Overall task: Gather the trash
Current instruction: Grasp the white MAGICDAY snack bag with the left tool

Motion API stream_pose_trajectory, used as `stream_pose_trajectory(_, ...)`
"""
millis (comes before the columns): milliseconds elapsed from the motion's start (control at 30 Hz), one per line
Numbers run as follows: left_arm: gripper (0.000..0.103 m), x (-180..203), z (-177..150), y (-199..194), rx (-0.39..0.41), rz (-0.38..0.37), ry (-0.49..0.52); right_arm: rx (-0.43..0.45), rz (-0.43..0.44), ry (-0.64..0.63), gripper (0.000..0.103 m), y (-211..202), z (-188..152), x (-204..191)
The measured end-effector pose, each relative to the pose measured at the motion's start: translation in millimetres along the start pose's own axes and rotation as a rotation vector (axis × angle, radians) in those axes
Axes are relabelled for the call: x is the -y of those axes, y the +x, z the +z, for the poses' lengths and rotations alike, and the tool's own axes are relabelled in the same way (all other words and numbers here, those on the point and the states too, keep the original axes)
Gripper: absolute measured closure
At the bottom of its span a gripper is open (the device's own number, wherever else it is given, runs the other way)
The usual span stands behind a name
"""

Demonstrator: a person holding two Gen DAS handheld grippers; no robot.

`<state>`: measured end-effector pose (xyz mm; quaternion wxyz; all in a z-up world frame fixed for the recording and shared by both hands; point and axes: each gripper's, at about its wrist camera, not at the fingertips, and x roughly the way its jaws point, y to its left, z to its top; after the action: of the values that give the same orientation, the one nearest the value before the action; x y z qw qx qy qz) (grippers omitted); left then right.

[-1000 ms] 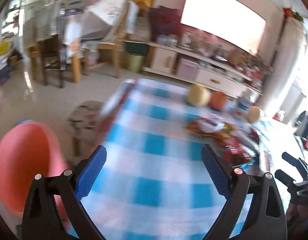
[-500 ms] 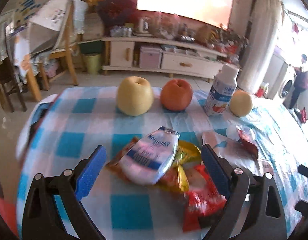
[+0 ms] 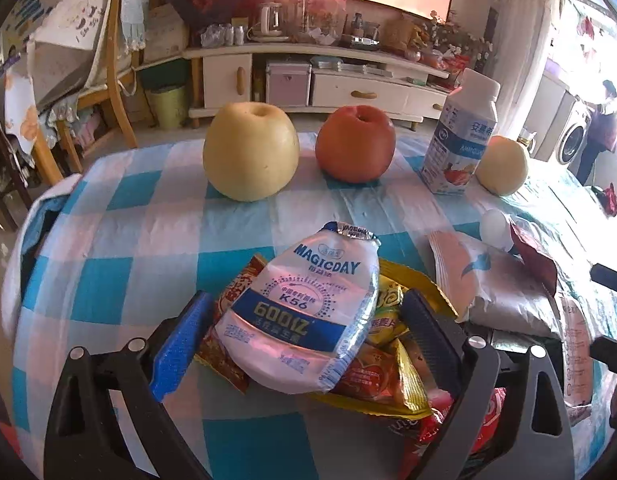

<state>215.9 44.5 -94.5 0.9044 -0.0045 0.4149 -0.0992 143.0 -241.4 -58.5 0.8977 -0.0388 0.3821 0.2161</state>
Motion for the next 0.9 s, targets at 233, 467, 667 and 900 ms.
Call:
stream_pose_trajectory(233,0.035,2,1,-4,0.003,-0.029,0.007,0.007,0.011,0.010,0.009,-2,-3,-3)
stream_pose_trajectory(467,0.042,-3,3,-6,0.004,-0.047,-0.011,-0.004,0.013,-0.002,0.009,0,-3,-7)
stream_pose_trajectory(667,0.014,-1,5,2,0.008,-0.049,-0.015,-0.002,0.020,0.000,0.009,0,-2,-8)
stream_pose_trajectory(900,0.010,0,18,16,0.021,0.004,-0.017,-0.005,0.032,-0.009,0.009,0,-2,-9)
